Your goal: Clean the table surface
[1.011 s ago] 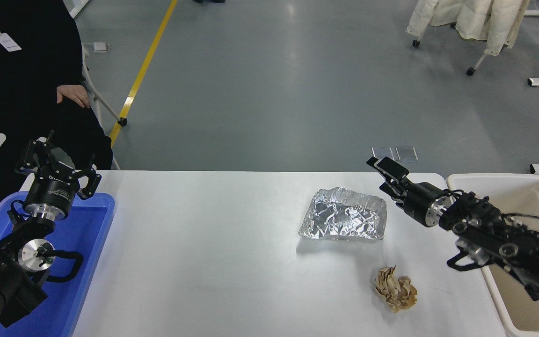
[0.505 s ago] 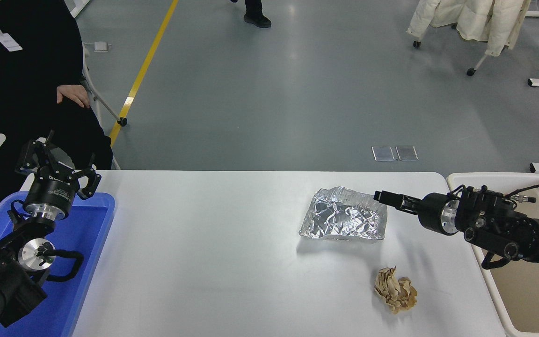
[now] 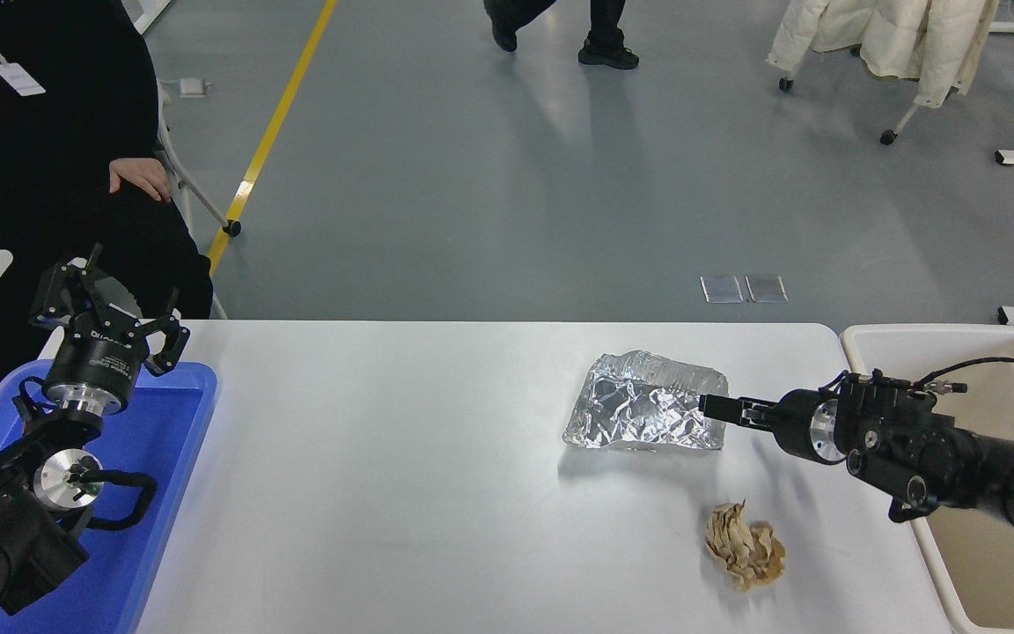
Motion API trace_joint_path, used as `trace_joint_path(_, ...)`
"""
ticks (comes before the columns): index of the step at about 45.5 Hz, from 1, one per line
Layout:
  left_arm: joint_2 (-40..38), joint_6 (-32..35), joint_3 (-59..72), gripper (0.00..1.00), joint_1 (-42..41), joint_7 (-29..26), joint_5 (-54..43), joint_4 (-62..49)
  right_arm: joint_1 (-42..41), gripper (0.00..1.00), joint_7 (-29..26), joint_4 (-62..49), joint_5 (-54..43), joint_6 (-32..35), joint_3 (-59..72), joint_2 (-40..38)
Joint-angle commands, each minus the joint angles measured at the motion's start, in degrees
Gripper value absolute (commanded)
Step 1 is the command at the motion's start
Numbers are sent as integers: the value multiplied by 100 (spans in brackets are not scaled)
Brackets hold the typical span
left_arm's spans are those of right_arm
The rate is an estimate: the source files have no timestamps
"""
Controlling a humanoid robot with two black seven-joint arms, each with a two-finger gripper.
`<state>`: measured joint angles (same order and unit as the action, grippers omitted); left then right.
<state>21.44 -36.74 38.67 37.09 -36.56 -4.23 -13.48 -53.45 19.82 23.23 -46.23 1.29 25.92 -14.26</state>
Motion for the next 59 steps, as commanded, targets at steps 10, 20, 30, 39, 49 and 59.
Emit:
trace_joint_path(10, 0, 0, 0, 100, 0, 0, 1, 3, 107, 92, -22, -680, 9, 311, 36, 591)
trace_joint_path(20, 0, 0, 0, 100, 0, 0, 1, 3, 107, 74, -31, -689, -8, 311, 45, 749)
trace_joint_path(30, 0, 0, 0, 100, 0, 0, 1, -6, 107, 16, -40, -846, -9, 390, 45, 749)
trace_joint_path(39, 0, 0, 0, 100, 0, 0, -8, 3, 133, 0, 22, -891, 0, 566, 45, 784)
trace_joint_path(49, 0, 0, 0, 100, -8, 0, 1, 3, 89, 0, 31, -873, 18, 645, 36, 793)
trace_joint_path(59, 0, 0, 0, 100, 0, 0, 1, -6, 45, 0, 40, -882, 18, 706, 28, 767)
